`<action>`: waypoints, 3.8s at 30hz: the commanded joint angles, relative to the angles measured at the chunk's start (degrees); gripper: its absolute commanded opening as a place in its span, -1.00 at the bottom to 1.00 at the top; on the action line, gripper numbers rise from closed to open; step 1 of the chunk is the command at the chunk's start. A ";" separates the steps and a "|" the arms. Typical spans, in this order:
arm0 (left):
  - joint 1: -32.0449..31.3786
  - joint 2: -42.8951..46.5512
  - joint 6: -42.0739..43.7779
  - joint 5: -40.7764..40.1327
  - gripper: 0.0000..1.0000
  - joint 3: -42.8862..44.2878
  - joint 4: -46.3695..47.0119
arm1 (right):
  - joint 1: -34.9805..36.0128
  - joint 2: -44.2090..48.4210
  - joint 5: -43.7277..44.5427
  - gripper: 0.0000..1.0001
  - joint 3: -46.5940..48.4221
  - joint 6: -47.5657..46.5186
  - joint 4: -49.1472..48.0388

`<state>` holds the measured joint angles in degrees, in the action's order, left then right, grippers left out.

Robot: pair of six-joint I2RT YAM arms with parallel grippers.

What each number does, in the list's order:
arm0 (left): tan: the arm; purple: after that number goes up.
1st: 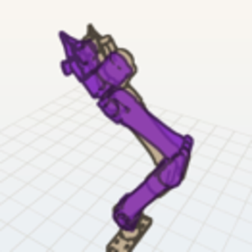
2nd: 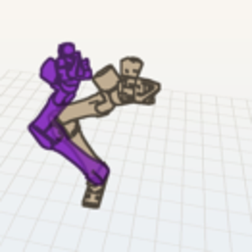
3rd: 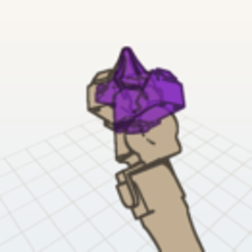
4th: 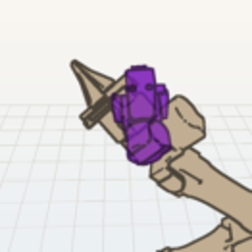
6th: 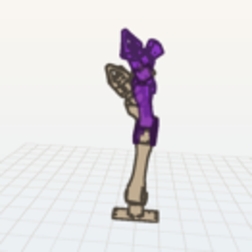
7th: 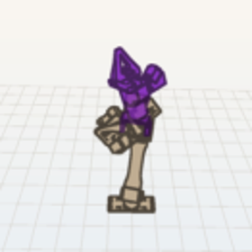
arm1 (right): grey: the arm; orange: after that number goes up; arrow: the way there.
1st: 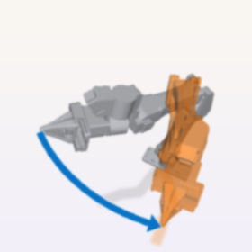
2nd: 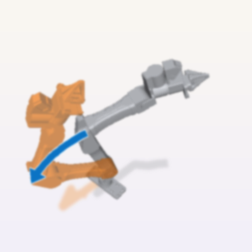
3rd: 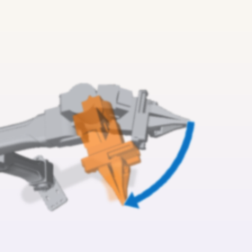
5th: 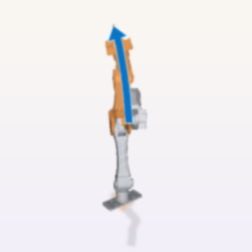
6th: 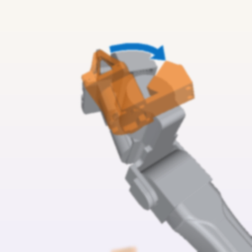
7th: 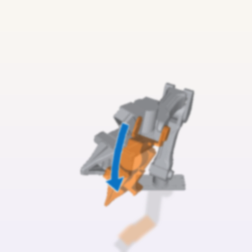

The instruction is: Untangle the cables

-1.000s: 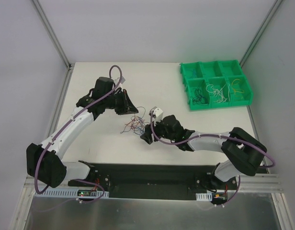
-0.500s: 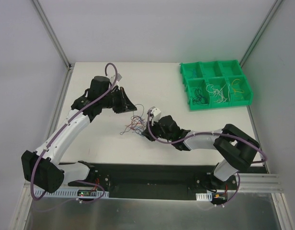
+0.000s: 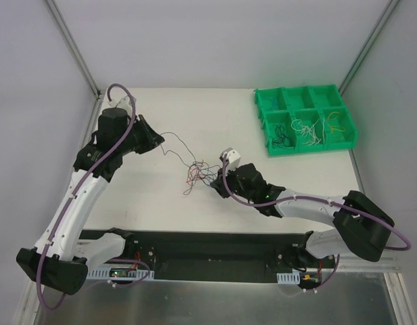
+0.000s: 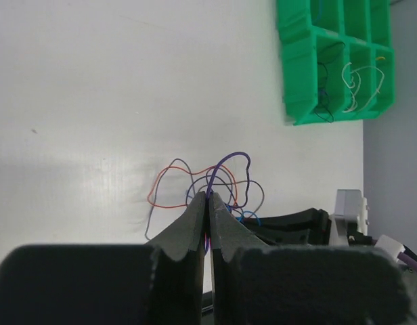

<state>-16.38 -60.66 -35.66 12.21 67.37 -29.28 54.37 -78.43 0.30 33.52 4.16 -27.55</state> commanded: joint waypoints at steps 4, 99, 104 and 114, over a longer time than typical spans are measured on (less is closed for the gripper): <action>1.62 6.78 5.51 -10.98 -1.00 3.64 -2.98 | -0.14 -0.31 2.61 -0.77 1.90 -1.79 2.24; 1.97 -7.95 8.95 2.86 -1.00 4.88 -6.33 | -11.48 15.16 -5.81 -1.00 41.61 -2.16 35.90; 1.88 -13.51 5.17 17.57 -0.72 -2.76 3.86 | -11.39 13.57 -10.04 -0.99 49.97 1.28 33.88; -4.16 -6.67 6.73 25.41 0.80 -7.79 19.24 | -11.48 9.88 -12.51 -1.00 61.75 5.85 30.98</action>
<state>-15.46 -71.46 -30.06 30.13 60.23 -22.11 42.78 -67.09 -10.57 90.26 6.90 6.96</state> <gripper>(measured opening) 0.836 0.010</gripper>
